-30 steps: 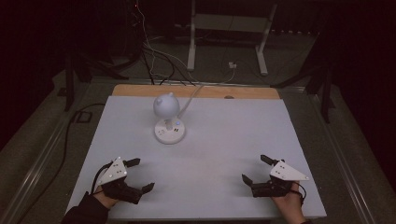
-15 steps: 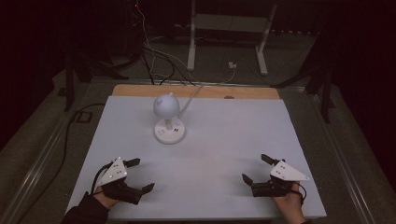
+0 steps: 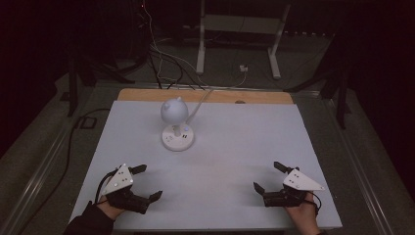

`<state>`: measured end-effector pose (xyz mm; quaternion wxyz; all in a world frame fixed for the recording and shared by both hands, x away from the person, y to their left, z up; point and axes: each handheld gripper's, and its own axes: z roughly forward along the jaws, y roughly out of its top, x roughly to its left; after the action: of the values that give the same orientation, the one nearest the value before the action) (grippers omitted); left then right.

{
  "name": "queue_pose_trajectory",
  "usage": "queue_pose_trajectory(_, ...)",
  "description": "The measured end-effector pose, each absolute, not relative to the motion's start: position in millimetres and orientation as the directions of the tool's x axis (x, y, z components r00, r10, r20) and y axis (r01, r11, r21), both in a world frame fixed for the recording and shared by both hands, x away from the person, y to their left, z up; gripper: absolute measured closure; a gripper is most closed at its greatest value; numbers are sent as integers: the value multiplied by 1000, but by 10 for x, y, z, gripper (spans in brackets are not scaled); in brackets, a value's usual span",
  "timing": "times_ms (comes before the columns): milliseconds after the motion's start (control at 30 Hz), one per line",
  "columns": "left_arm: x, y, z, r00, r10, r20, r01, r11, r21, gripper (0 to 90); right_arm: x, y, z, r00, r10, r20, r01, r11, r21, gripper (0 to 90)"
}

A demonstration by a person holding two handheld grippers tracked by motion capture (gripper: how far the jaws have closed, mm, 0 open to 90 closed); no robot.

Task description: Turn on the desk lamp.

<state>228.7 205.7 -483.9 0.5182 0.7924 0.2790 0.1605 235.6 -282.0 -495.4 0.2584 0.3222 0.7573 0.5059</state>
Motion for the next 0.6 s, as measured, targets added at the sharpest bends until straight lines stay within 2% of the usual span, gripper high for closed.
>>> queue_pose_trajectory(600, 2363, 1945, -4645, 791, 611, -40, 263, -281, 923, 3, 2347, -2812, -4943, -655, 753, -62, 225, 272, 936, 0)
